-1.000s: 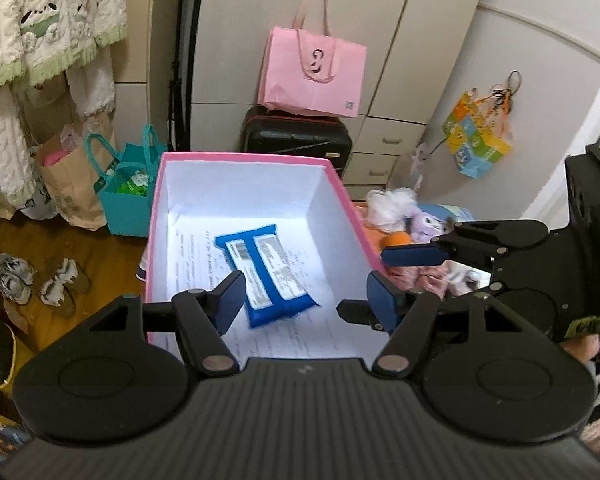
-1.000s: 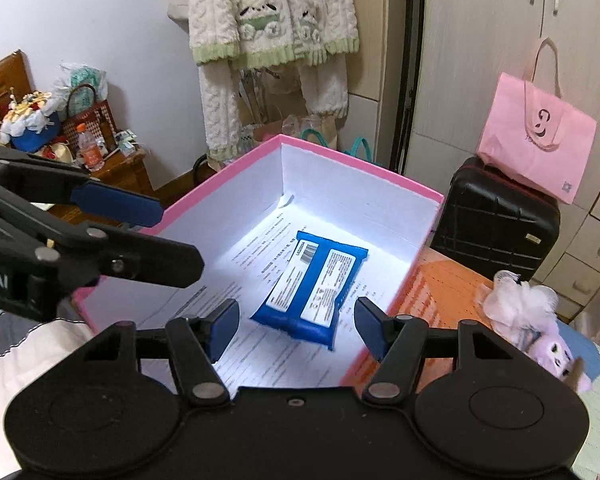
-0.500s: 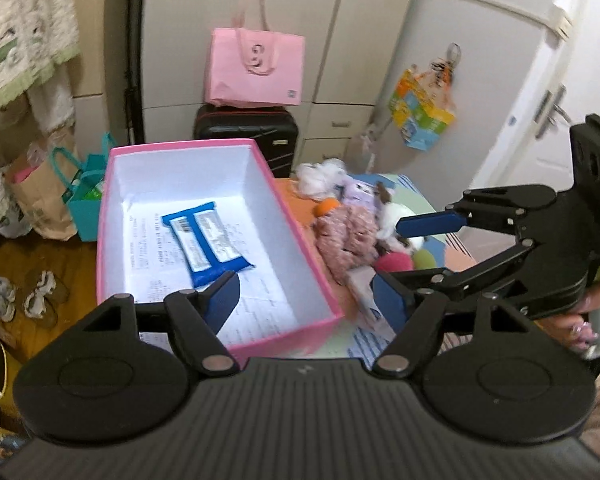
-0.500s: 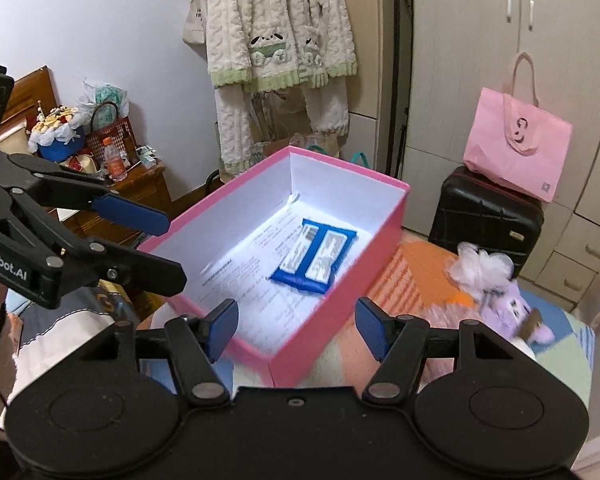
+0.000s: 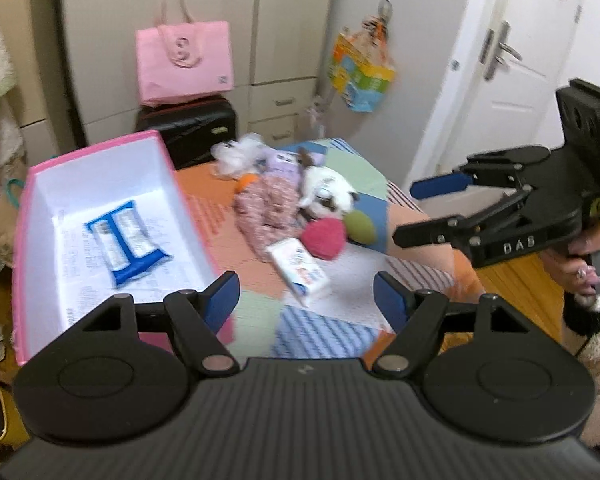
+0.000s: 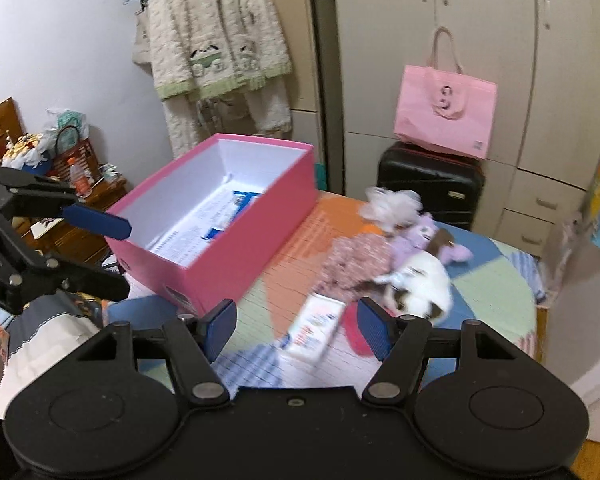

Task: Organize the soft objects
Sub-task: 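Grasp the white tissue pack with the left gripper while the right grasps the green sponge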

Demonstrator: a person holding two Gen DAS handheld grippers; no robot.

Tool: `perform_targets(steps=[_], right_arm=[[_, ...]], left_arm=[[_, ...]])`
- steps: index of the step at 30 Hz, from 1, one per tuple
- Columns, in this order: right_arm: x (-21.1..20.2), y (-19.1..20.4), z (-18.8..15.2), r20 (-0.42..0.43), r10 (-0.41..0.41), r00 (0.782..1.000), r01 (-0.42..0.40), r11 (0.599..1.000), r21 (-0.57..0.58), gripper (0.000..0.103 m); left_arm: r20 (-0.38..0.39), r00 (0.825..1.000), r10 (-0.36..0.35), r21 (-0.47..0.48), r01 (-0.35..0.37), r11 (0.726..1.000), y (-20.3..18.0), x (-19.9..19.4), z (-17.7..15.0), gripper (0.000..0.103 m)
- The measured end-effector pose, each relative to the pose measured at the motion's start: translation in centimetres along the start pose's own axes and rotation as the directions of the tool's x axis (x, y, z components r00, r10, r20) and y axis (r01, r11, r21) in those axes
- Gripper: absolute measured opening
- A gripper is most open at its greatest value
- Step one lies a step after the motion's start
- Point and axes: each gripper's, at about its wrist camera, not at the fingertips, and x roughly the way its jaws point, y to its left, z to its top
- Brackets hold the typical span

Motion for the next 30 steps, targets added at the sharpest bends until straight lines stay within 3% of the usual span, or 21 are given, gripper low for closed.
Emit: perform_targets(steps=[5, 12, 14, 16, 19, 26, 30], right_arm=[[-0.2, -2.0, -1.9, 0.011, -0.007, 1.000, 0.007, 1.000, -0.002, 0.072], [1.5, -5.5, -5.2, 0.132, 0.032, 0.991, -0.032, 0.999, -0.006, 0.072], [2.3, -6.5, -5.8, 0.163, 0.045, 0.986, -0.044, 0.999, -0.009, 0.072], [3.0, -7.5, -6.2, 0.210, -0.018, 0.978, 0.019, 1.000, -0.001, 0.072], [4.6, -8.8, -6.4, 0.205, -0.081, 0.975, 0.082, 0.997, 0.005, 0.072], [8.1, -11.7, -7.1, 0.162, -0.030, 0.986, 0.018, 0.997, 0.073, 0.071], [9.4, -11.5, -7.8, 0.144, -0.027, 0.989, 0.023, 0.999, 0.031, 0.065]], left_arm=[[-0.028, 0.999, -0.015, 0.035, 0.016, 0.999, -1.6, 2.6, -0.4, 0.073], [-0.053, 0.998, -0.040, 0.046, 0.043, 0.998, -2.9, 6.9, -1.0, 0.073], [-0.047, 0.999, -0.024, 0.056, 0.027, 0.998, -3.1, 8.0, -1.0, 0.073], [-0.016, 1.000, 0.007, 0.075, -0.006, 0.997, -3.4, 9.1, -1.1, 0.073], [0.004, 0.997, 0.072, 0.080, -0.072, 0.994, -3.7, 11.3, -1.2, 0.073], [-0.014, 0.995, 0.103, 0.005, -0.103, 0.995, -3.4, 16.1, -1.2, 0.073], [-0.019, 0.983, 0.182, 0.010, -0.181, 0.983, -3.3, 18.1, -1.3, 0.073]])
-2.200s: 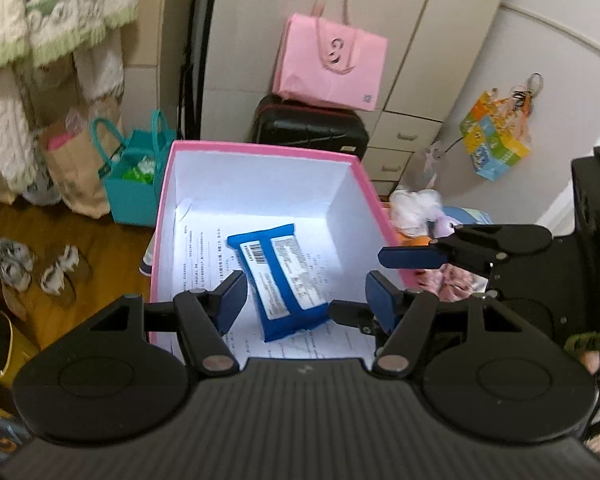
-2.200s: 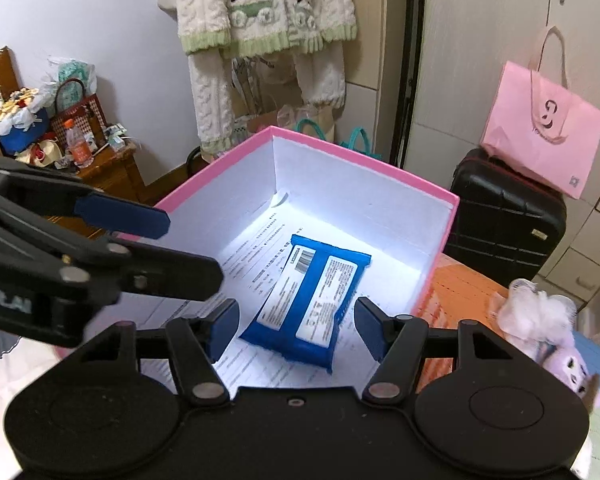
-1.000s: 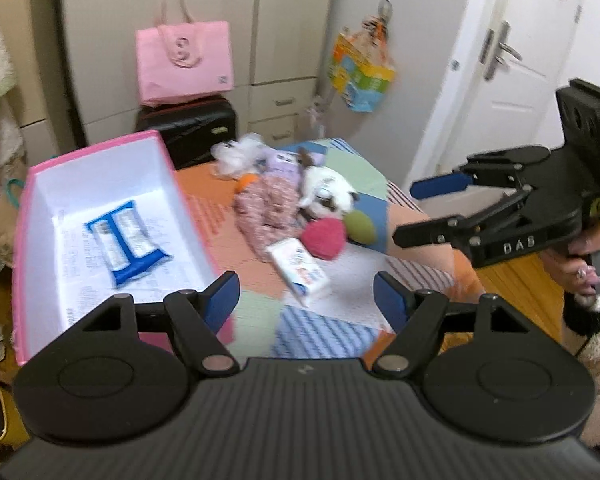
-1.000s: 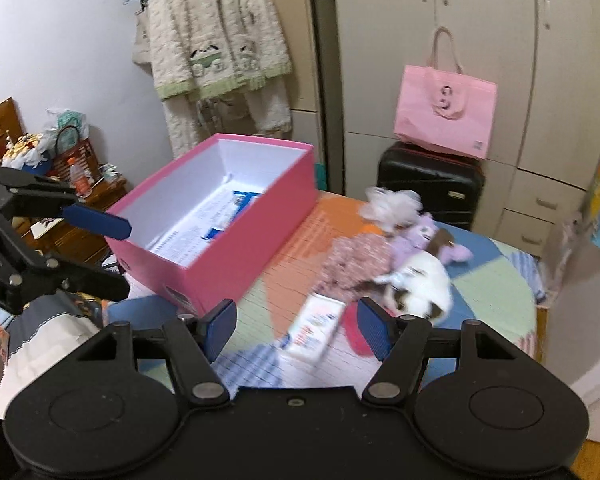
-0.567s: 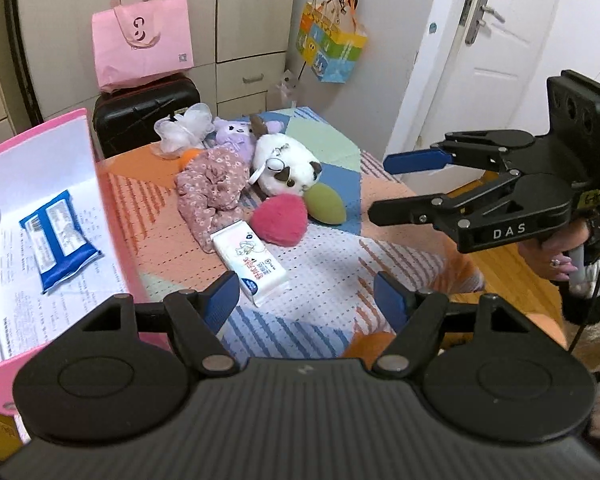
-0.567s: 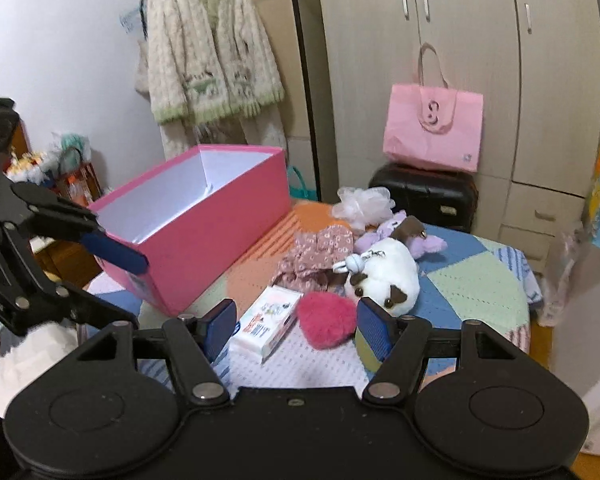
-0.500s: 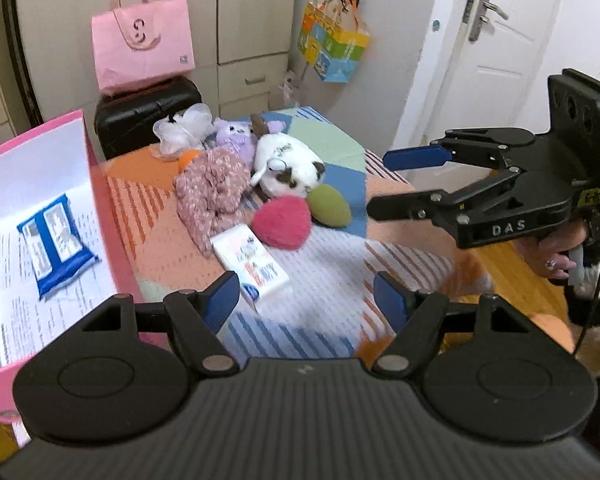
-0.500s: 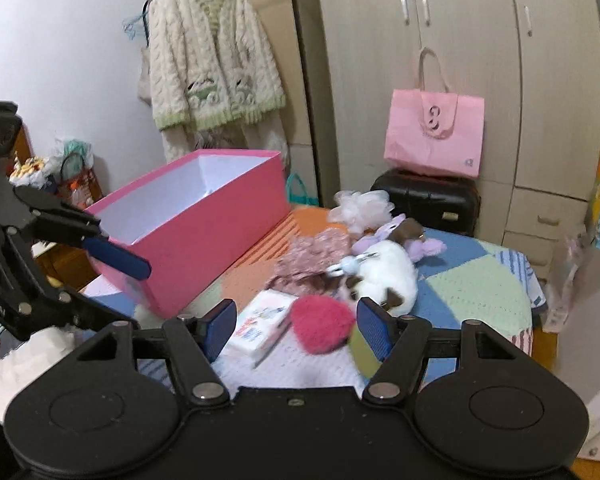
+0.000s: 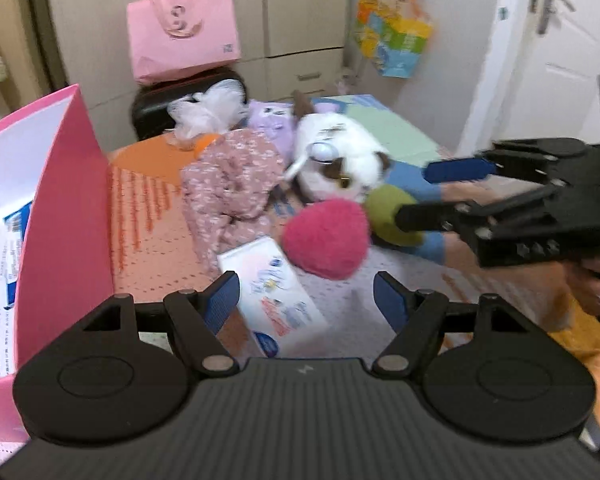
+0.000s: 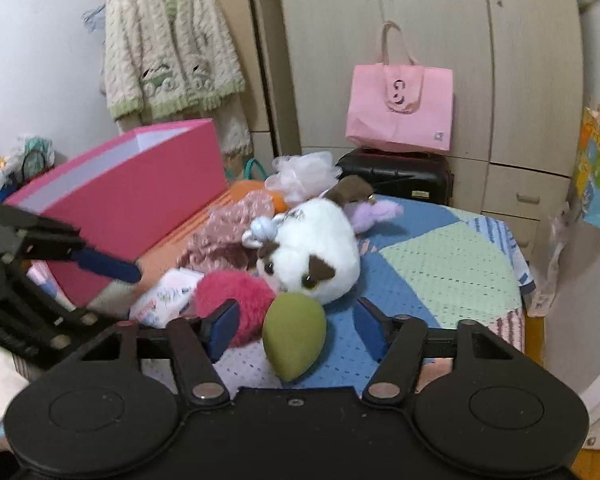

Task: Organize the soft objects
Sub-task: 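Grasp the white tissue pack with the left gripper while the right grasps the green sponge, then carry tissue pack and green sponge into the pink box and open both grippers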

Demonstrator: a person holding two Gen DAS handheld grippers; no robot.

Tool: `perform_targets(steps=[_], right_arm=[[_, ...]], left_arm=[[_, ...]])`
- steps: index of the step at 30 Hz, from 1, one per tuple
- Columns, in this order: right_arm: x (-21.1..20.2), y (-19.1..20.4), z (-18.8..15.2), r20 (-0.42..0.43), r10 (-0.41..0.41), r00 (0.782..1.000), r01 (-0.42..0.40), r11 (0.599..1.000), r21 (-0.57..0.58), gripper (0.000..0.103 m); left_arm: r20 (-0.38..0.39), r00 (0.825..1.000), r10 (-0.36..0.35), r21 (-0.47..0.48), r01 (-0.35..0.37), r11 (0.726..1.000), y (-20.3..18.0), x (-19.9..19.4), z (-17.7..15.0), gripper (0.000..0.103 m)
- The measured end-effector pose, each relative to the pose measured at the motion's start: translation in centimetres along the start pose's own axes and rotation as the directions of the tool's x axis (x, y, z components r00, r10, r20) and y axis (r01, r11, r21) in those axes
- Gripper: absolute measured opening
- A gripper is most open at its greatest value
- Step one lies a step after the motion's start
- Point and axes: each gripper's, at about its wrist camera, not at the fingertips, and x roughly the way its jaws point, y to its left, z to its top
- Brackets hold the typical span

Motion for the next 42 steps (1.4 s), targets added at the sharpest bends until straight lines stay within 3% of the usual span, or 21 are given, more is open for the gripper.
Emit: perform_targets(steps=[4, 8, 10, 12, 17, 24, 26, 29, 35, 39, 42], right_arm=[[0.9, -0.2, -0.7, -0.008, 0.014, 1.000, -0.014, 1.000, 0.004, 0.061], [1.8, 0.2, -1.4, -0.024, 0.014, 1.000, -0.015, 1.000, -0.019, 0.055], [2.4, 0.3, -1.5, -0.029, 0.011, 1.000, -0.011, 1.000, -0.004, 0.050], [2.9, 0.3, -1.7, -0.033, -0.016, 0.999, 0.017, 1.000, 0.020, 0.044], [2.6, 0.2, -2.2, -0.009, -0.042, 0.999, 0.043, 0.996, 0.073, 0.042], [2.2, 0.9, -2.9, 0.015, -0.076, 0.997, 0.074, 0.991, 0.110, 0.043], [1.9, 1.0, -3.2, 0.020, -0.087, 0.996, 0.084, 0.989, 0.119, 0.043], [1.4, 1.1, -3.4, 0.024, -0.101, 0.995, 0.097, 0.987, 0.130, 0.043], [0.5, 1.1, -3.9, -0.003, -0.138, 0.990, 0.136, 0.975, 0.173, 0.043], [0.1, 1.9, -3.9, -0.006, -0.149, 0.989, 0.148, 0.972, 0.182, 0.043], [-0.4, 2.3, -3.9, -0.014, -0.136, 0.991, 0.136, 0.973, 0.188, 0.042]], left_arm=[[0.004, 0.998, 0.059, -0.032, -0.059, 0.998, 0.4, 1.1, -0.6, 0.073], [-0.011, 1.000, 0.027, -0.106, -0.028, 0.994, 1.2, 2.5, -0.9, 0.073], [-0.006, 0.997, 0.083, -0.131, -0.083, 0.988, 1.1, 3.5, -0.9, 0.073], [0.005, 0.994, 0.107, -0.105, -0.106, 0.989, 0.6, 3.9, -0.9, 0.073], [0.021, 0.992, 0.127, -0.085, -0.125, 0.989, 0.2, 4.0, -1.0, 0.072], [0.047, 0.990, 0.135, -0.103, -0.130, 0.986, 0.1, 3.4, -1.7, 0.049], [0.052, 0.990, 0.130, -0.110, -0.123, 0.986, 0.2, 3.2, -1.7, 0.040], [0.053, 0.991, 0.119, -0.138, -0.111, 0.984, 0.5, 3.0, -1.9, 0.039], [0.073, 0.997, 0.036, -0.239, -0.017, 0.971, 2.0, 1.9, -2.4, 0.039], [0.092, 0.995, 0.034, -0.254, -0.010, 0.967, 2.4, 0.2, -2.7, 0.039], [0.061, 0.998, 0.009, -0.290, 0.009, 0.957, 3.2, -0.8, -2.9, 0.039]])
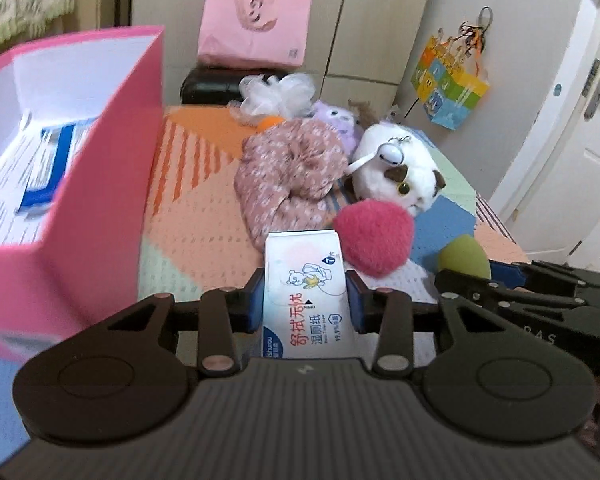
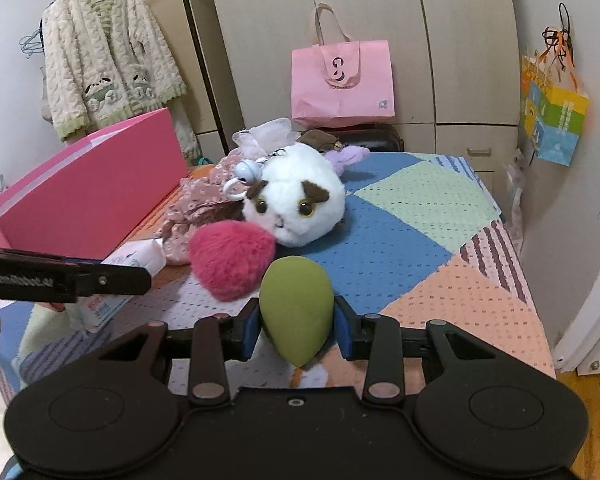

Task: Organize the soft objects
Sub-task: 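Carry tissue pack and green sponge into the pink box and open both grippers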

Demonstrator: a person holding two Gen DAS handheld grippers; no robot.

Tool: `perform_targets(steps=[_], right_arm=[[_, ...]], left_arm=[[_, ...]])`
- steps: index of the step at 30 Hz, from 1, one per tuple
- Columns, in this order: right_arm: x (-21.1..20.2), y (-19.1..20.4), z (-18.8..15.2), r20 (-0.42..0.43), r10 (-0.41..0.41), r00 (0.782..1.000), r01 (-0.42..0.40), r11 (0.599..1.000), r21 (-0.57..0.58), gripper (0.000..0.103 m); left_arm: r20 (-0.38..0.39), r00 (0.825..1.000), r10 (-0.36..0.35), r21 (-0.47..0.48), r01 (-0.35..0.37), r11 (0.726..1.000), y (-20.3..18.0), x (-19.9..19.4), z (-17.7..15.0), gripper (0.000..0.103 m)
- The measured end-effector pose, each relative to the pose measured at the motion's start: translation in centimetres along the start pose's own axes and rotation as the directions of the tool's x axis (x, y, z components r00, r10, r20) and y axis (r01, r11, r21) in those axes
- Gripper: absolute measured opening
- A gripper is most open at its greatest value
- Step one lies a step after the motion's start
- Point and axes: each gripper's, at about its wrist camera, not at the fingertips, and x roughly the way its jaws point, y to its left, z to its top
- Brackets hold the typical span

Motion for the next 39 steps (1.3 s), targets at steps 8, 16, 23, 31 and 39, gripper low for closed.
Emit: perform_targets(steps=[8, 16, 23, 31, 39], right_arm=[[-2.1, 2.8, 1.3, -0.093, 0.118, 0.989, -0.125, 0.989, -0.077, 0.043], [-3.6, 7.6, 2.9, -0.236, 0.236, 0.943, -0.275, 0.950, -0.149, 0.042], [-3.3, 11.4, 3.8, -0.368, 0.276, 0.888, -0.352, 0.922, -0.159, 0.043], [-3.8, 14.6, 6.4, -0.390, 0.317, 0.864, -0.416, 0.887, -0.201, 0.043], [-4.1, 17.3, 10.4, -0.352, 0.402, 0.845, -0.493, 0.842, -0.221, 0.043]], left_arm=[[-0.067, 0.996, -0.060, -0.046, 0.057, 0.997, 1.9, -2.9, -0.5, 0.039], [-0.141, 0.985, -0.100, 0.010, 0.103, 0.995, 2.9, -5.7, -1.1, 0.039], [-0.196, 0.969, -0.149, -0.036, 0.145, 0.989, 4.9, -8.1, -1.0, 0.039], [-0.171, 0.975, -0.143, -0.041, 0.138, 0.990, 7.1, -11.6, -0.2, 0.039], [-0.032, 0.994, -0.106, 0.024, 0.107, 0.994, 8.8, -16.0, 2.7, 0.039]])
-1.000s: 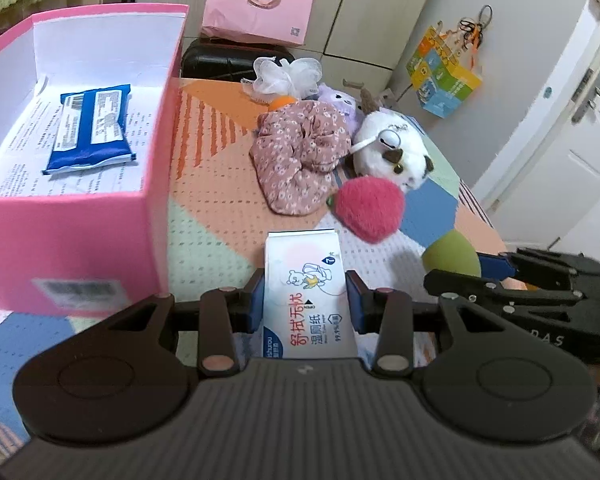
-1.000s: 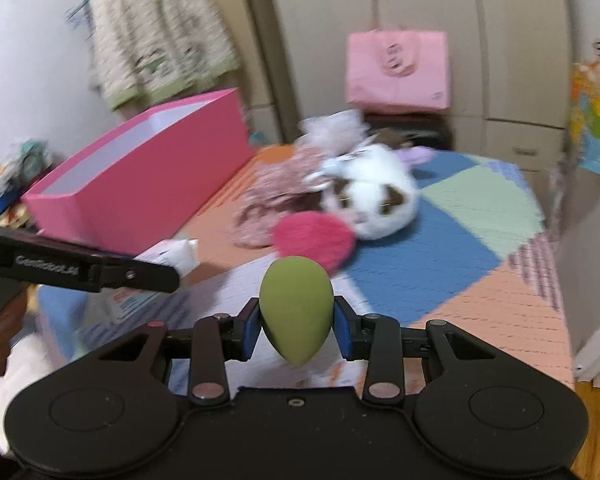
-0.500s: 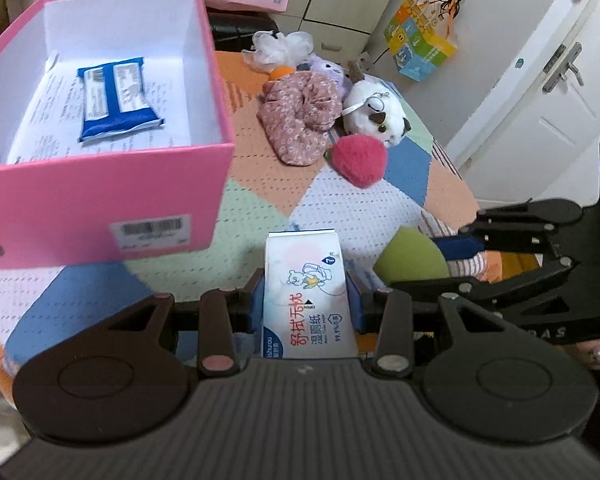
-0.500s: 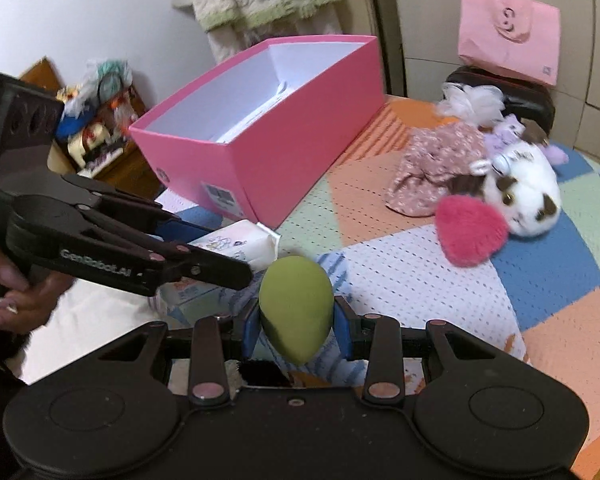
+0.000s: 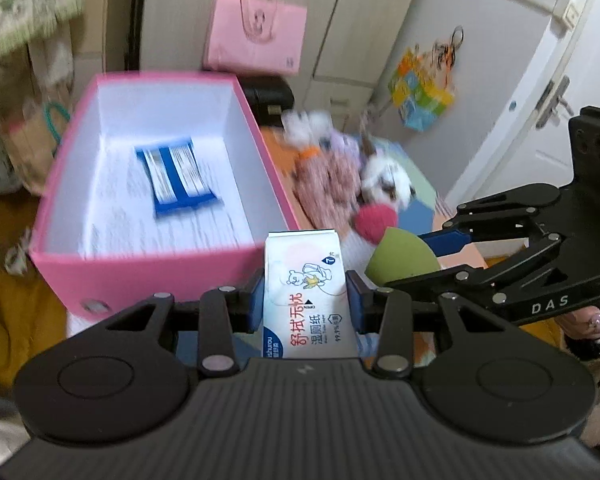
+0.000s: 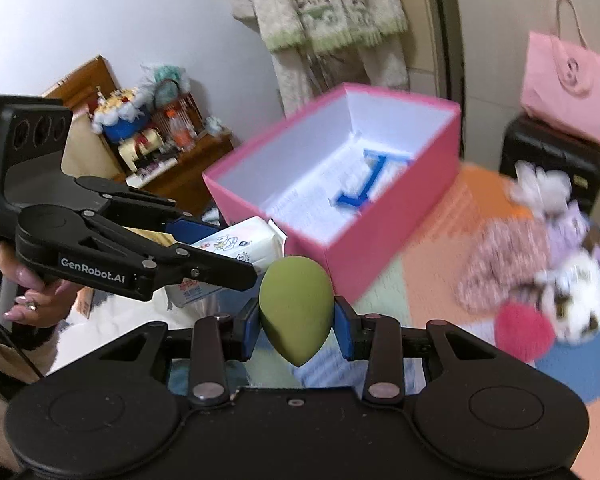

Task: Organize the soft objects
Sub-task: 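Carry tissue pack and green sponge into the pink box and open both grippers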

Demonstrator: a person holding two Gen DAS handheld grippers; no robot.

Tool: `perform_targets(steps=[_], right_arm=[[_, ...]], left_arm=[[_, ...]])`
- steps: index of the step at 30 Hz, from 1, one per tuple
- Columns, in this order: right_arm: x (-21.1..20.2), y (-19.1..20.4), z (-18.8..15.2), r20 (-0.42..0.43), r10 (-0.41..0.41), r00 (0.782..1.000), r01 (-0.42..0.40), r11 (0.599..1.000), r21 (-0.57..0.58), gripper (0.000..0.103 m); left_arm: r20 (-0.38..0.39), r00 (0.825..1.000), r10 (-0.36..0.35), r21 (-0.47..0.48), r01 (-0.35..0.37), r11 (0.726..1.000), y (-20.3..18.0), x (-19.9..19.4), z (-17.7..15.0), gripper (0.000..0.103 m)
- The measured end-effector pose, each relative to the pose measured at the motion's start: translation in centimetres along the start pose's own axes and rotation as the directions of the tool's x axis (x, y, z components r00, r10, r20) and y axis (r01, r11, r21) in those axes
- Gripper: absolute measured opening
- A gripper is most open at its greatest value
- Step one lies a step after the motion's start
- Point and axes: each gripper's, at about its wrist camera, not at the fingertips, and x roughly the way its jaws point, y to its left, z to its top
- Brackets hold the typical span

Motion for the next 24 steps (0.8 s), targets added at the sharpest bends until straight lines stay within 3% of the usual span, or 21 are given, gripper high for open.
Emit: perform_targets(steps=[9, 18, 24], right_arm=[[0.7, -0.3, 5.0, 0.119, -0.025, 0.993, 0.027, 0.999, -0.020, 0.044], [7.8, -2.7, 10.4, 0.106, -0.096, 0.990, 0.108, 0.988, -0.113, 0.044], [13.2, -5.3, 13.1, 0.027, -0.173, 0.985, 0.175, 0.968, -0.180, 0.044]], left_arm=[[0.075, 0.996, 0.055, 0.002, -0.055, 0.998, 3.6, -0.5, 4.1, 0.039], [0.071, 0.993, 0.099, -0.121, -0.090, 0.989, 9.3, 4.5, 8.0, 0.039], [0.031, 0.988, 0.150, -0.176, -0.142, 0.974, 12.0, 8.6, 10.8, 0.039]])
